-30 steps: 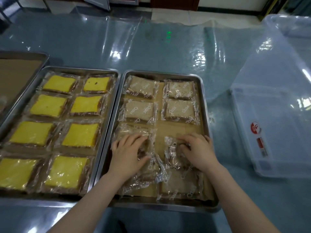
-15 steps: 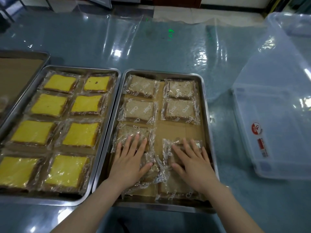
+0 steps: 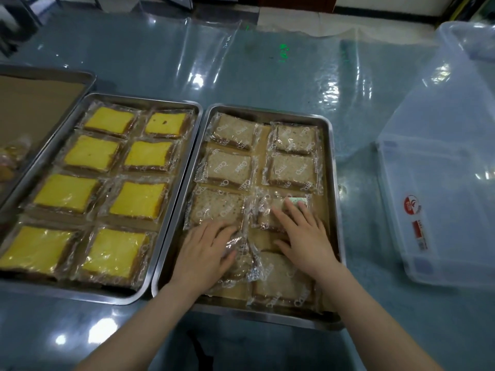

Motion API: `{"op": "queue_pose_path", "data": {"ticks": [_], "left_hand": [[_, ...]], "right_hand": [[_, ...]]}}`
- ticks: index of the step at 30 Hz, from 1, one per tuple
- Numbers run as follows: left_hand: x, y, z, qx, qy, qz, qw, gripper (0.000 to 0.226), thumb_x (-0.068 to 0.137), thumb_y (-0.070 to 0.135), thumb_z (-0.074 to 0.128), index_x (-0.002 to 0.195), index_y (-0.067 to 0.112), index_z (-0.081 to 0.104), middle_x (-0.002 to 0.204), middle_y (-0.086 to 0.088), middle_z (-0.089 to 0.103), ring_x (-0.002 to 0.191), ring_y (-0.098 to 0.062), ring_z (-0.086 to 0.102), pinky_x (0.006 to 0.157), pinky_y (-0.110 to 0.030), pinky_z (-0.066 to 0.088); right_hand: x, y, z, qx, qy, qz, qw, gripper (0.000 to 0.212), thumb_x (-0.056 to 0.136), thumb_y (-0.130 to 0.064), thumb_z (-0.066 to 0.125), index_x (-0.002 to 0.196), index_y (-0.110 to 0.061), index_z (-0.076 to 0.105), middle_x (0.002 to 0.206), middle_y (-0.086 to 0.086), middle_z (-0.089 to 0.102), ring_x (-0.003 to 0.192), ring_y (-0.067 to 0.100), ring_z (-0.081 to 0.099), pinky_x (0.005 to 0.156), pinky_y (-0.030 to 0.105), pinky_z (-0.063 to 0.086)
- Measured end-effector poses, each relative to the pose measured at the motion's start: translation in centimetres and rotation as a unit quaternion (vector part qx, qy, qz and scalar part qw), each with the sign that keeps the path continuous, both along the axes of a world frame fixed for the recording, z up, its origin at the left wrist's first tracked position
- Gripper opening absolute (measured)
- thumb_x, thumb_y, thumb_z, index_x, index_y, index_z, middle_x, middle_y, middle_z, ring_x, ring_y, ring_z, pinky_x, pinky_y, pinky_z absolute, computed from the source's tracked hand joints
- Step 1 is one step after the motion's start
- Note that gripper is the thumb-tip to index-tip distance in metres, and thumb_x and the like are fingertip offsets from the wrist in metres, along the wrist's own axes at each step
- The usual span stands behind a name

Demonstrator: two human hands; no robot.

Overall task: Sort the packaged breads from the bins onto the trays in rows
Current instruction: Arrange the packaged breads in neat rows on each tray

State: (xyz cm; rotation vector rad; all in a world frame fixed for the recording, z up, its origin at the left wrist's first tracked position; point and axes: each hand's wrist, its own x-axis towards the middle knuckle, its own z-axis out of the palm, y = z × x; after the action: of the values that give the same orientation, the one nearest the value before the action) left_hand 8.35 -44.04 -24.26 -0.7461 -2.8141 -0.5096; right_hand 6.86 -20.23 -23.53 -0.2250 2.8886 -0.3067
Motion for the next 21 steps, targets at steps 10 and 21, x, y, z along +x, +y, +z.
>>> {"op": "queue_pose_path", "data": {"ticks": [10,21], "left_hand": [[0.0,-0.1,-0.1,-0.016,-0.053,0.012,0.998,0.052,0.079,0.029,0.067,0.126,0.012,0.056,0.125,-0.005,0.056,0.118,-0.023,0.05,0.102,-0.042,0.041],[-0.2,-0.1,-0.7,-0.111,-0.091,0.023,0.989,0.056,0.091,0.044,0.036,0.142,0.022,0.036,0.149,0.003,0.032,0.14,-0.017,0.02,0.114,-0.037,0.002]], "right_hand": [[-3.0,1.1,7.1,-0.042,0.062,-0.015,0.997,0.027,0.094,-0.015,0.04,0.109,-0.023,0.062,0.105,0.001,0.057,0.1,0.026,0.055,0.084,0.042,0.046],[-1.0,-0.8,-1.2,0.004,-0.038,0.007,0.999,0.061,0.094,-0.06,0.024,0.143,-0.051,-0.011,0.156,-0.008,-0.021,0.139,0.022,-0.028,0.11,0.055,-0.014]]}}
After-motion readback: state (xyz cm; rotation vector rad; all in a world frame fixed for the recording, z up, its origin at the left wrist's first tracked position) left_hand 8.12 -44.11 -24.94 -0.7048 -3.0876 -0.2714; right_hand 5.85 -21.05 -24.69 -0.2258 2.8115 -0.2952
